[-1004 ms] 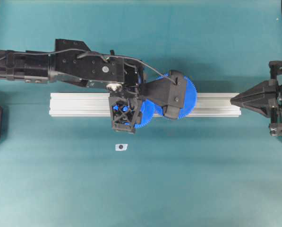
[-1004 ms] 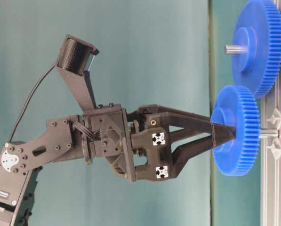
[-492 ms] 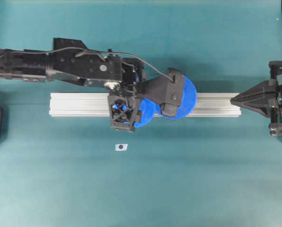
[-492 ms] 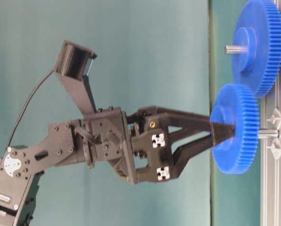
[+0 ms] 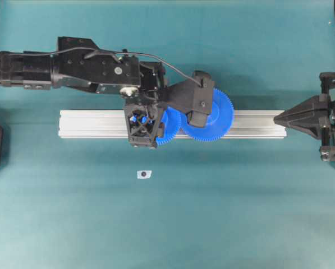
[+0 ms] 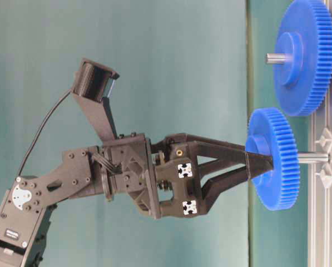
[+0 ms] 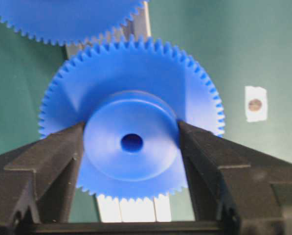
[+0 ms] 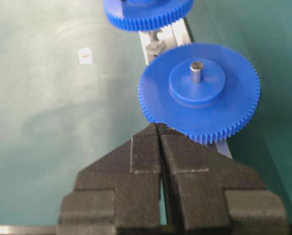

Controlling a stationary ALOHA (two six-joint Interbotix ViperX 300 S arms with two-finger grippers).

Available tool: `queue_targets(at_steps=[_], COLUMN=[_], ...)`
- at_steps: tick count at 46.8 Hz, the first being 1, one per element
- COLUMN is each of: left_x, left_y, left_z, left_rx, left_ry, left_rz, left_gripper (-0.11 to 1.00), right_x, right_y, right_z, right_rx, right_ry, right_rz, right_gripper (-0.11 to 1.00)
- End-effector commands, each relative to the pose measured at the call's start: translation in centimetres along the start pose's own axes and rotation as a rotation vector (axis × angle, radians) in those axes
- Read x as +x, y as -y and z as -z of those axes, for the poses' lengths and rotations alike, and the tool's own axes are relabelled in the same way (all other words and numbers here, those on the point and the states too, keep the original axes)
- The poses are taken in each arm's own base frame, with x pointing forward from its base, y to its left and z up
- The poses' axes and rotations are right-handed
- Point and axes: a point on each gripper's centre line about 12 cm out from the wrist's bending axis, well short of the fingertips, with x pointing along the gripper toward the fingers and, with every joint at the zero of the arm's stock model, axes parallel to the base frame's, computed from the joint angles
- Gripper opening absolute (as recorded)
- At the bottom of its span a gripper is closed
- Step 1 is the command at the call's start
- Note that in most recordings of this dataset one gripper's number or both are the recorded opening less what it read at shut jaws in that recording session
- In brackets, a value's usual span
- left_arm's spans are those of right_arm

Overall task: Find the location of the shaft and insert the small gear.
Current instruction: 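Push the gear onto the shaft with the left gripper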

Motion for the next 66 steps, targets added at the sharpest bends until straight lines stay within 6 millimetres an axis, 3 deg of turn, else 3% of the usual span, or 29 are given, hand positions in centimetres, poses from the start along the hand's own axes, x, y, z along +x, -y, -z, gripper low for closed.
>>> queue_targets(at_steps=[1, 18, 36, 52, 66], left_x=[-0.3, 0.0, 0.9, 0.3, 1.2], left_y=[-1.0, -1.2, -0.5, -2.2, -1.3], left_z=[-0.3, -0.5, 1.0, 0.6, 0.8], left_rx=[-0.015, -0.022, -0.026, -0.038, -0.033], left_ry=[0.017, 0.012, -0.038, -0.008, -0.037], left_rz=[-0.014, -0.014, 0.001, -0.015, -0.003], left_gripper=[0.63, 0.63, 0.63, 0.63, 0.63], right_x=[0.0, 0.0, 0.0, 0.0, 0.0], right_y=[0.0, 0.0, 0.0, 0.0, 0.0], right_z=[-0.4, -0.4, -0.4, -0.4, -0.4], right_rx=[0.010, 0.010, 0.010, 0.010, 0.009], right_ry=[0.010, 0.011, 0.014, 0.014, 0.013], right_rz=[0.001, 0.001, 0.000, 0.000, 0.001], right_gripper=[0.01, 0.01, 0.01, 0.01, 0.01])
